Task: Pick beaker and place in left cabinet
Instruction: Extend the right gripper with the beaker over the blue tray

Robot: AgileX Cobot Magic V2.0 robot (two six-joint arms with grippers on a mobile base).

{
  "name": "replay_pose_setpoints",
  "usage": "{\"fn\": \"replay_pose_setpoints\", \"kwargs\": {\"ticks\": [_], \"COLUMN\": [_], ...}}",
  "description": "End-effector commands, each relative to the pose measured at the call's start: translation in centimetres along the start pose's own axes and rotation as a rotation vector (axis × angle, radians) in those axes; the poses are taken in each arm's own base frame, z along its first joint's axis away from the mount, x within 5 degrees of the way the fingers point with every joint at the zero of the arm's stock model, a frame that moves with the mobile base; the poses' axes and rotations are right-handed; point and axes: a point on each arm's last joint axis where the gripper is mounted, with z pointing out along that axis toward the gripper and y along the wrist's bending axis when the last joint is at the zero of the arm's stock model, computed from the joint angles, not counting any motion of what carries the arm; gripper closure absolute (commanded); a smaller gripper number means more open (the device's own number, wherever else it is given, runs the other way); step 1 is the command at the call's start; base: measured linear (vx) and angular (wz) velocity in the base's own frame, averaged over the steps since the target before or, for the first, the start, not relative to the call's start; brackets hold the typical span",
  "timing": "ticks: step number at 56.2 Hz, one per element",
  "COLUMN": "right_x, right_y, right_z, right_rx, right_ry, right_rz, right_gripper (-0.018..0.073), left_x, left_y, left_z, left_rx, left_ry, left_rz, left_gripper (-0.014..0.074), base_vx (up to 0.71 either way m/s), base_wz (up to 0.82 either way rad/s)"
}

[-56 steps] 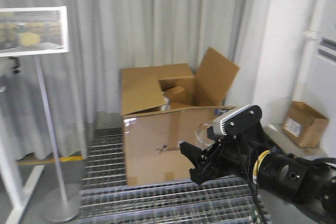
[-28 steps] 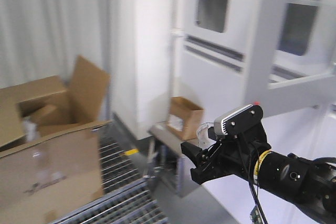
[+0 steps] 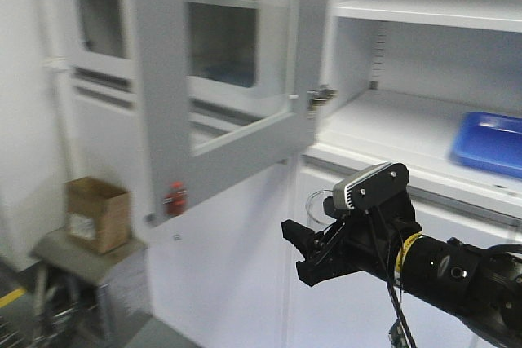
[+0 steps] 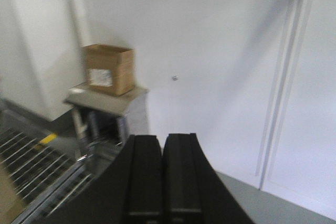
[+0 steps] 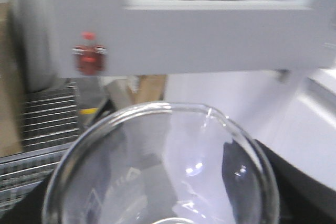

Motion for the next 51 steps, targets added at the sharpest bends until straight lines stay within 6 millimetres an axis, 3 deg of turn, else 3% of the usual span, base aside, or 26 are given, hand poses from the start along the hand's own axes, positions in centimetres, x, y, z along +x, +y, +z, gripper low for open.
{"fn": "replay_pose_setpoints", "kwargs": {"ticks": [1,22,51], "right_x": [-2.90,-2.90,-2.90], "right_y": [0.25,0.25,0.26], "right_z": [-0.85,-0.85,-0.85], "right_rx": [-0.024,-0.024,-0.024], "right_ry": [-0.129,-0.129,-0.129], "right_rz": [-0.014,-0.014,-0.014], "right_gripper": [0.0400,0.0400,0.0400], "left_x": [-1.13,-1.13,-1.13], "left_y": [-0.18,-0.18,-0.18], "left_z": [-0.26,-0.26,-0.26], "left_rx": [0.023,0.023,0.023], "left_ry": [-0.109,-0.109,-0.109], "left_rz": [-0.005,-0.005,-0.005], "left_gripper": [0.0593,0.0593,0.0593], "base_vx": [0.20,0.20,0.21], "base_wz": [-0.76,-0.66,-0.38]}}
